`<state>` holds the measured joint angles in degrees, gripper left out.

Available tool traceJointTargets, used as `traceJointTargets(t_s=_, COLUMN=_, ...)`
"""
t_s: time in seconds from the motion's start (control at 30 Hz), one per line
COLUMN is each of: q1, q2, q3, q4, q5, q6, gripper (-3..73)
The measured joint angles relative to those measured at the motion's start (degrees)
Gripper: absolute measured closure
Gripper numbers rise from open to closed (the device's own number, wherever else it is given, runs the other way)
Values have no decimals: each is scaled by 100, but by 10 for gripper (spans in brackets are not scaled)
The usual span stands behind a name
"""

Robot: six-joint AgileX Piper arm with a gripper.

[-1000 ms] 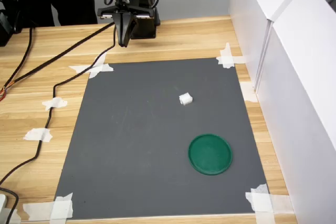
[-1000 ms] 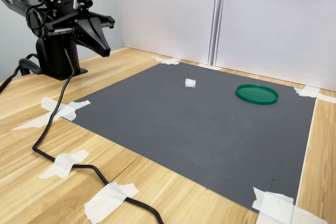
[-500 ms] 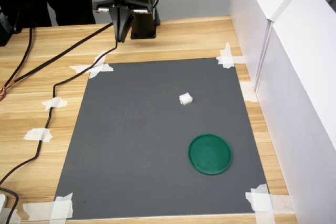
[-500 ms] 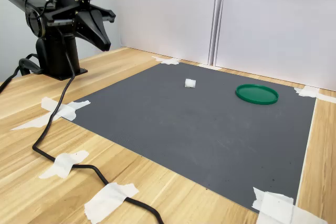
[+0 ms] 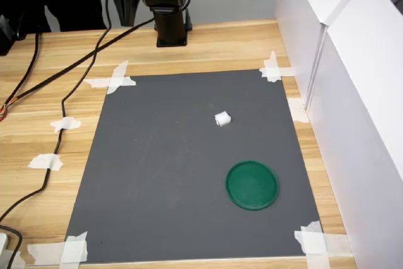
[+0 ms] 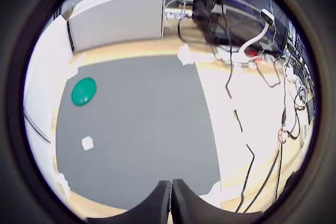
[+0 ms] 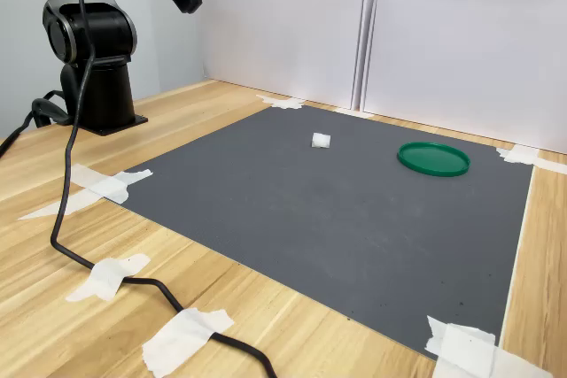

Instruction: Grasp a white terminal and put it on the green lid.

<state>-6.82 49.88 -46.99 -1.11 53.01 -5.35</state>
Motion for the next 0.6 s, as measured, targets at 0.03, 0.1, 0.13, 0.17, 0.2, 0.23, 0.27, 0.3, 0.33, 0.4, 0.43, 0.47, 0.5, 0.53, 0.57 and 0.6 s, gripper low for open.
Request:
traceJointTargets(t_s=0.03, q1=0, q2=170, q3=-115, q4=7, q5=140, q6=-72, gripper=711)
traceJointTargets(t_s=0.1, q1=0, q2=459, q3=-308, q4=21, q5=357, q6=-277, gripper=711)
traceJointTargets(t_s=0.13, q1=0, q2=617, q3=-397, q4=28, q5=477, q6=-399, gripper=711)
traceJointTargets(t_s=0.17, q1=0, q2=778, q3=-465, q4=28, q5=579, q6=-519, gripper=711)
traceJointTargets(t_s=0.2, q1=0, q2=910, q3=-544, q4=41, q5=702, q6=-683, gripper=711)
traceJointTargets(t_s=0.23, q1=-2, q2=1069, q3=-617, q4=67, q5=821, q6=-854, gripper=711)
traceJointTargets(t_s=0.27, q1=-2, q2=1220, q3=-685, q4=111, q5=933, q6=-1005, gripper=711)
traceJointTargets(t_s=0.3, q1=-2, q2=1358, q3=-754, q4=111, q5=1024, q6=-1124, gripper=711)
traceJointTargets(t_s=0.33, q1=-2, q2=1482, q3=-814, q4=111, q5=1109, q6=-1192, gripper=707)
traceJointTargets(t_s=0.4, q1=-2, q2=1683, q3=-973, q4=111, q5=1251, q6=-1318, gripper=689)
traceJointTargets(t_s=0.43, q1=-2, q2=1749, q3=-1045, q4=111, q5=1269, q6=-1371, gripper=673)
traceJointTargets(t_s=0.47, q1=-2, q2=1821, q3=-1110, q4=155, q5=1267, q6=-1453, gripper=653)
traceJointTargets(t_s=0.5, q1=-2, q2=1886, q3=-1165, q4=198, q5=1267, q6=-1555, gripper=628)
traceJointTargets(t_s=0.53, q1=-2, q2=1948, q3=-1215, q4=238, q5=1267, q6=-1657, gripper=597)
traceJointTargets(t_s=0.57, q1=-2, q2=1997, q3=-1246, q4=256, q5=1267, q6=-1738, gripper=568)
traceJointTargets(t_s=0.6, q1=-2, q2=2053, q3=-1276, q4=287, q5=1267, q6=-1807, gripper=527)
